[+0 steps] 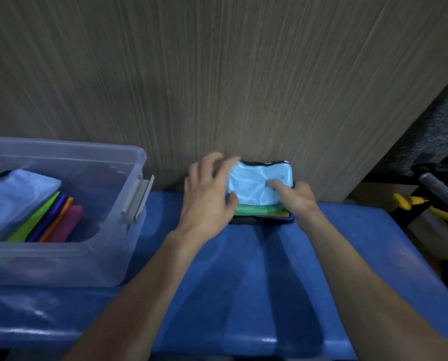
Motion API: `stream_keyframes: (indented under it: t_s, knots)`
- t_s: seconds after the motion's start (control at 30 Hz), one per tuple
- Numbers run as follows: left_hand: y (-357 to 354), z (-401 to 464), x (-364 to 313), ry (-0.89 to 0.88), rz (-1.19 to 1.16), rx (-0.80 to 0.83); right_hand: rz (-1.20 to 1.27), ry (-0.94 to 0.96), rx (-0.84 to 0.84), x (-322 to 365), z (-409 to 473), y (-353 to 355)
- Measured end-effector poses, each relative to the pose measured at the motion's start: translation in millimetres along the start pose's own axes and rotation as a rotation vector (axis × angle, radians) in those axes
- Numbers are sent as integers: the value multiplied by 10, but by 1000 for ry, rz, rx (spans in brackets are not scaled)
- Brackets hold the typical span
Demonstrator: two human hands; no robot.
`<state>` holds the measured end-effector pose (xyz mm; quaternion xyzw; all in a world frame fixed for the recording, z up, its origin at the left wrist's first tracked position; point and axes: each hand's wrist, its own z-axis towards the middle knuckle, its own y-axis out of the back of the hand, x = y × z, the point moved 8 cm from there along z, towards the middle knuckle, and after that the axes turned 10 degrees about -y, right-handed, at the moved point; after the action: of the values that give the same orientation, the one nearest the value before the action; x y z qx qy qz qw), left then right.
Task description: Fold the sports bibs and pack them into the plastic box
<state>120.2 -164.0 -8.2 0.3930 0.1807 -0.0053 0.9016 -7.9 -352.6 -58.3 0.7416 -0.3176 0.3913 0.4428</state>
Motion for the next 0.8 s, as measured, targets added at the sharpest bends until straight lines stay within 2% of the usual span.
stream_keyframes:
  t_s: [0.07, 0.1, 0.17, 0.23, 0.33, 0.5, 0.63, 0.8]
  knots:
    - [-290, -5, -62, -150, 118, 225, -77, 6, -71, -29, 55, 19]
    - [-435, -30, -27, -142, 121, 330, -117, 32, -118, -14, 69, 47]
    - [-601, -69, 44, -101, 95, 418, -100, 48, -214, -44, 13, 168]
    - [-639, -66, 32, -98, 83, 396, 81, -24, -219, -284, -147, 280]
    - [-648, -10, 13, -81, 70, 374, 434, -286, 27, -848, -562, 41]
    - [-685, 28, 1, -42, 66, 423, 696, -368, 306, -716, -686, -418]
    - [-667, 42, 21, -23, 40, 436, 842, -383, 175, -555, -605, -637]
    - [-607, 27, 63, -1, -21, 458, 979, -452, 115, -382, -453, -854]
